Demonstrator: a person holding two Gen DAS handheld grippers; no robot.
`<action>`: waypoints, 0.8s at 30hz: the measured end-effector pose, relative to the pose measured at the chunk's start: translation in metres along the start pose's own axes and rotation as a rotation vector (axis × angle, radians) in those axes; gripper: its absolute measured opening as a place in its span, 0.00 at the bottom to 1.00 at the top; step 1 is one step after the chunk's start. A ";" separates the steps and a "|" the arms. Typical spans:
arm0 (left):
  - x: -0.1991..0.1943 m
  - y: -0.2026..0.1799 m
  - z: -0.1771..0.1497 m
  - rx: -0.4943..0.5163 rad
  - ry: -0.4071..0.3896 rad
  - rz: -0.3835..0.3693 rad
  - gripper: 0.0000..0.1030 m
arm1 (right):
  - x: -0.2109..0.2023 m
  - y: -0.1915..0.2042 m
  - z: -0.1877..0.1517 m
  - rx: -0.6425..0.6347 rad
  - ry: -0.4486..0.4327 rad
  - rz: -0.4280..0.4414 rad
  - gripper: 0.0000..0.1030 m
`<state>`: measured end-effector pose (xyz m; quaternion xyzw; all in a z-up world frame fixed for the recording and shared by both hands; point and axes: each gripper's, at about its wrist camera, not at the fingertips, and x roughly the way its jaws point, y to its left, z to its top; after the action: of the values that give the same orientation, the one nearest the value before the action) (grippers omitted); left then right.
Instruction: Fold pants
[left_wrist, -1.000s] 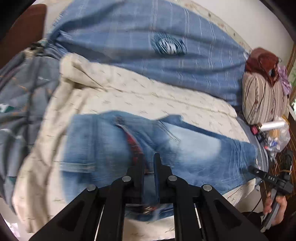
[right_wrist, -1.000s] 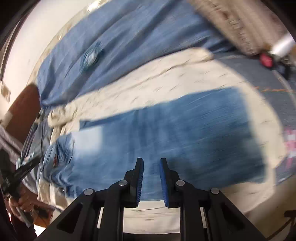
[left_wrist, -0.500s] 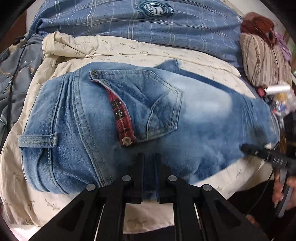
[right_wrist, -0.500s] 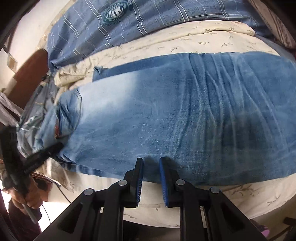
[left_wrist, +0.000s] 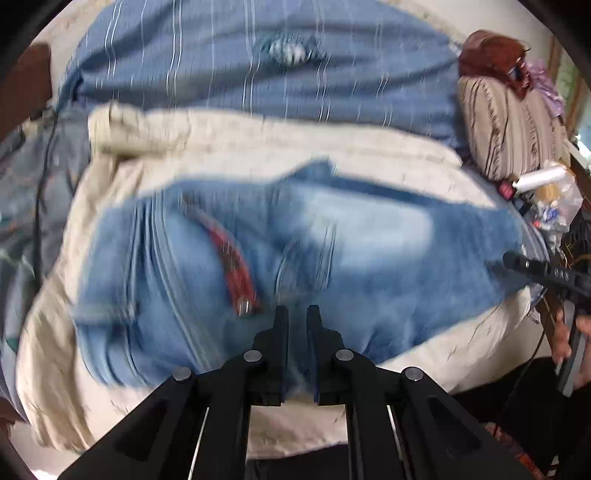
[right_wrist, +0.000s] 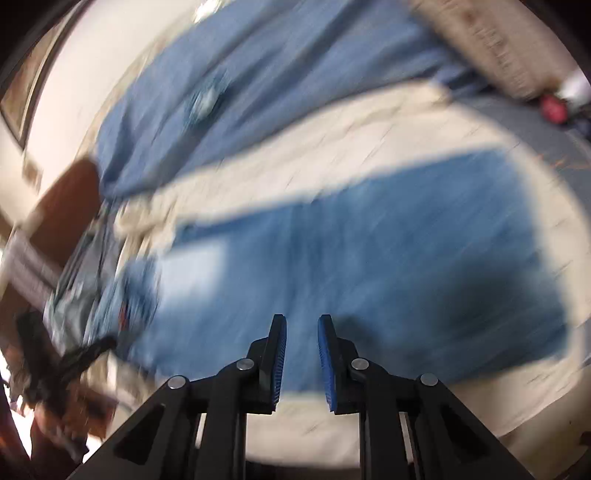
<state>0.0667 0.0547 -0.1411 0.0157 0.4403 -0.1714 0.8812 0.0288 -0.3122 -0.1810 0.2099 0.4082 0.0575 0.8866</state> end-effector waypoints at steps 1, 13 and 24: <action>-0.002 -0.002 0.007 0.001 -0.024 -0.002 0.08 | -0.006 -0.011 0.010 0.033 -0.039 -0.025 0.20; 0.065 -0.011 0.024 -0.024 0.075 0.071 0.08 | 0.053 -0.080 0.067 0.200 -0.018 -0.155 0.20; 0.063 -0.028 -0.024 0.080 0.060 0.100 0.08 | 0.035 -0.033 0.078 0.087 -0.166 -0.148 0.21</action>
<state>0.0741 0.0149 -0.2019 0.0782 0.4580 -0.1439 0.8737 0.1079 -0.3580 -0.1739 0.2216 0.3498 -0.0437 0.9092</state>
